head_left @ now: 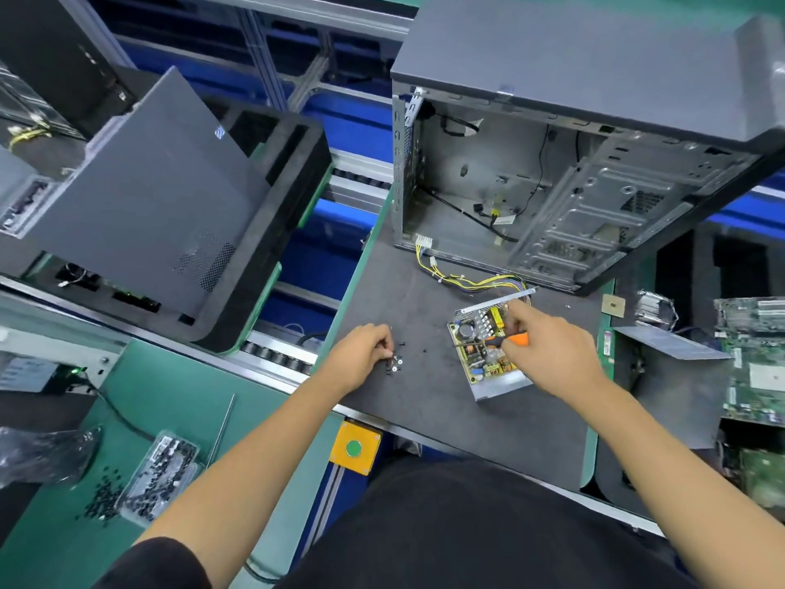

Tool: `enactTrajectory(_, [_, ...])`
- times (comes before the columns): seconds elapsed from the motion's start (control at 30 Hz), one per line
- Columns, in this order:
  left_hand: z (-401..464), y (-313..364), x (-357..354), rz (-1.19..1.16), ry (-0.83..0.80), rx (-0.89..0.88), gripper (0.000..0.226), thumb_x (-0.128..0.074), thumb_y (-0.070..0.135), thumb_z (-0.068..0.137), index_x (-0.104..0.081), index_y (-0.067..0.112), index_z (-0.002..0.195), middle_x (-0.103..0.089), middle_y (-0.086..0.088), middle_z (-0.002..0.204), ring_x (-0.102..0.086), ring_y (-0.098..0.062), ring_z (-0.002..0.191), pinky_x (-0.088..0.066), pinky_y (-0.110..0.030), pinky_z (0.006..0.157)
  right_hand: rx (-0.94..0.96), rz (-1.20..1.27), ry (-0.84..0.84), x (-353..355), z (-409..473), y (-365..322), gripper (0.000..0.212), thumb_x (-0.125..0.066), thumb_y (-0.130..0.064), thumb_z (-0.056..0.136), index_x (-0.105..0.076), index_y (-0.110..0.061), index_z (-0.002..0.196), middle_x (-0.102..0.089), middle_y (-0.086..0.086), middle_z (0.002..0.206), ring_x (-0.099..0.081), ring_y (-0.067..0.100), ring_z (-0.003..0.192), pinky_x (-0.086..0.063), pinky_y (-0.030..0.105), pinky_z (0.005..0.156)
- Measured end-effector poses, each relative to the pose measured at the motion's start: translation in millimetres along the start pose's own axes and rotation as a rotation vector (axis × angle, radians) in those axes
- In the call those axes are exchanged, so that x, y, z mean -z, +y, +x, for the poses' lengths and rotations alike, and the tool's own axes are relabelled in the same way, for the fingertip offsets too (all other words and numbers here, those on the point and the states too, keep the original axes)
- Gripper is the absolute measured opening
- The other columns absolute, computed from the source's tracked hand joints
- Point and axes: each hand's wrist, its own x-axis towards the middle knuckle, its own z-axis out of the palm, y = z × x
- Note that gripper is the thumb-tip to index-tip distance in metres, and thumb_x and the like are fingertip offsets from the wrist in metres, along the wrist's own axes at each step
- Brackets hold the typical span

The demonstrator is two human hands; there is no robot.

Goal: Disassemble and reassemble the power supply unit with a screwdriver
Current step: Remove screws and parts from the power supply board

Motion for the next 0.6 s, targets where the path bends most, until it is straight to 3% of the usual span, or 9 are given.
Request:
enactTrajectory(0.1, [-3,-4,1,-0.036,0.049,-0.015,0.004,-0.069,0.009,0.093,-0.067,0.012,0.095,-0.061,-0.004,0.099,-0.053,-0.017,0.094,-0.042,-0.028,0.085,-0.028,0.014,0.017,-2,-3,0,0.02,-0.056,-0.033,0.077,-0.038,-0.033,0.085,-0.061,-0.011,0.07,-0.054,0.023,0.07,-0.026,0.028,0.055])
enactTrajectory(0.3, [-8,-12,-3,0.046,-0.069,-0.094,0.016,-0.078,0.02,0.087,-0.072,0.015,0.1,-0.057,-0.002,0.102,-0.046,-0.018,0.104,-0.039,-0.025,0.088,-0.048,0.066,0.022,-6,-8,-5,0.017,-0.054,-0.03,0.076,-0.039,-0.031,0.086,-0.061,-0.009,0.069,-0.055,0.02,0.068,-0.029,0.029,0.056])
enactTrajectory(0.47, [-5,-10,-6,0.103,-0.102,-0.051,0.022,-0.081,0.029,0.084,-0.073,0.021,0.103,-0.056,0.001,0.105,-0.046,-0.015,0.105,-0.046,-0.038,0.092,-0.063,0.07,0.025,-10,-9,-6,0.02,-0.056,-0.026,0.077,-0.038,-0.031,0.085,-0.06,-0.009,0.071,-0.054,0.02,0.068,-0.027,0.029,0.055])
enactTrajectory(0.6, [-9,-7,-11,0.097,-0.051,-0.059,0.026,-0.082,0.04,0.081,-0.071,0.025,0.099,-0.056,0.007,0.1,-0.049,-0.013,0.101,-0.049,-0.04,0.085,-0.068,0.079,0.031,-9,-10,-4,0.019,-0.054,-0.027,0.076,-0.037,-0.031,0.084,-0.059,-0.008,0.069,-0.05,0.007,0.065,-0.026,0.029,0.054])
